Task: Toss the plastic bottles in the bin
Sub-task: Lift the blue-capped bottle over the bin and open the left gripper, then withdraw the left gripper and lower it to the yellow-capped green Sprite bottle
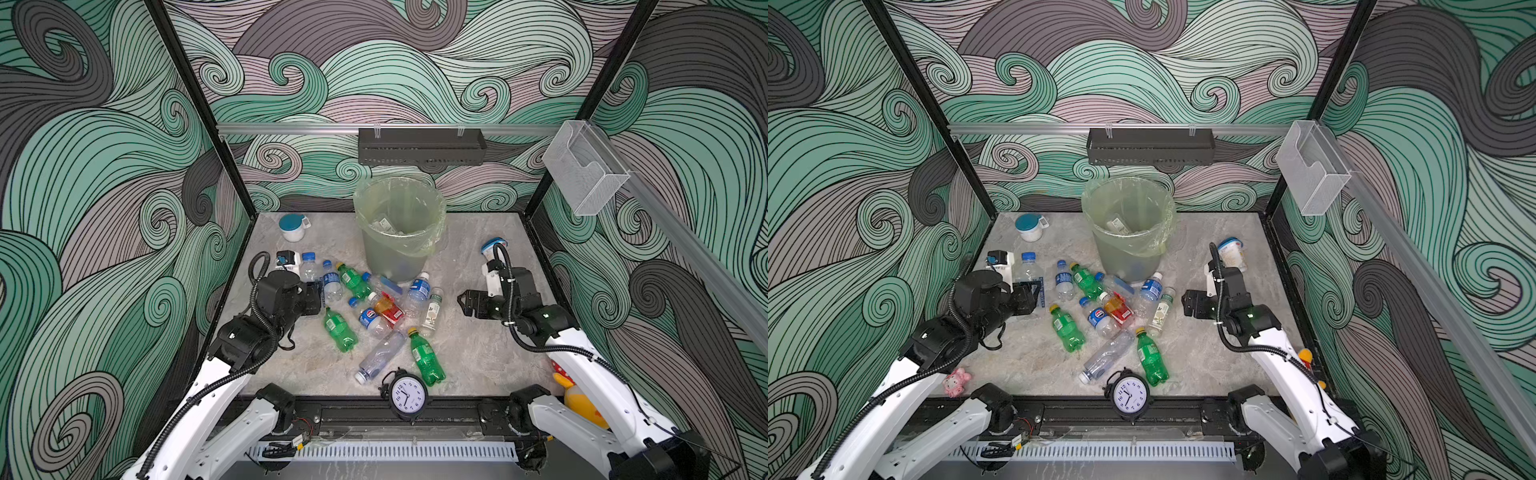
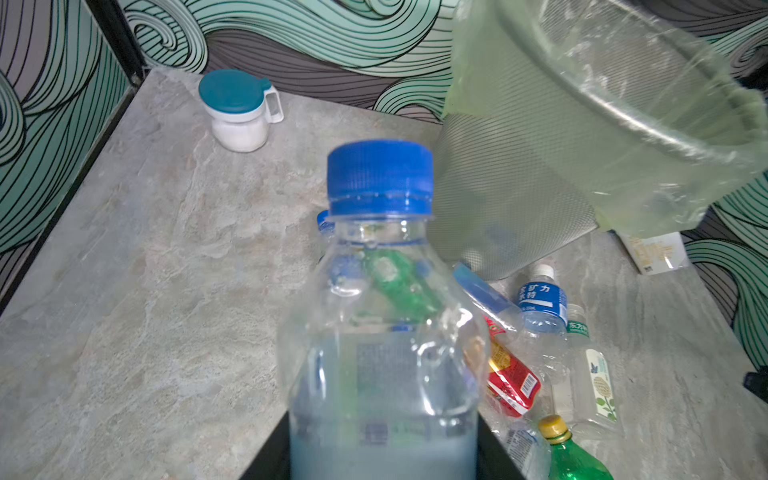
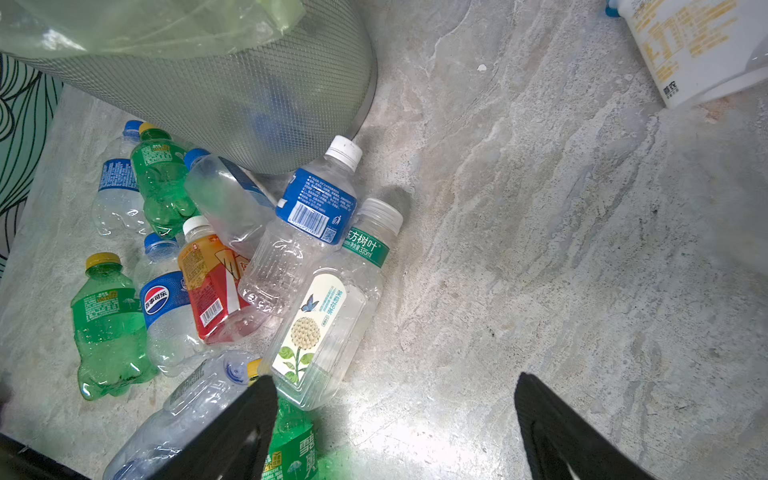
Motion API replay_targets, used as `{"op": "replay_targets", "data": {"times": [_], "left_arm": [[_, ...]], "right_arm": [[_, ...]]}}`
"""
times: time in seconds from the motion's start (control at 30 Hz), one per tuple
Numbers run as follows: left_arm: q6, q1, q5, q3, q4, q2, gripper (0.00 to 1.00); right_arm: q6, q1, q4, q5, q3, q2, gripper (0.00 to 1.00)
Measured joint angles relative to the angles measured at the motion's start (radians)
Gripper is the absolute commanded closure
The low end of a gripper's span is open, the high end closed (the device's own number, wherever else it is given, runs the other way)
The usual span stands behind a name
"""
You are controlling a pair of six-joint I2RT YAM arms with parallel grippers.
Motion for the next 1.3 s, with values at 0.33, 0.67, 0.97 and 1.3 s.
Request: {"op": "replay_targets", "data": {"times": [0.33, 0.67, 0.97, 1.3], "left_arm": [[0.066, 0.008, 0.204, 0.335, 0.172, 0.317, 0.6], [0.057, 0.013, 0.427, 1.124, 0.207, 1.046, 0.17], [0.068, 0.037, 0.352, 0.567, 0.159, 0.673, 0.05], [0.087, 0.078, 0.193, 0.386, 0.075, 0.344, 0.05]], "right_arm": [[0.006, 0.0, 0.0, 0.0, 0.0, 0.0, 0.11], [0.056, 0.0, -0.011, 0.0, -0.026, -0.077, 0.11], [0.059, 0.0, -0.024, 0.0, -0.034, -0.083, 0.1], [0.063, 0.0, 0.013, -0.026, -0.034, 0.013, 0.1]]}}
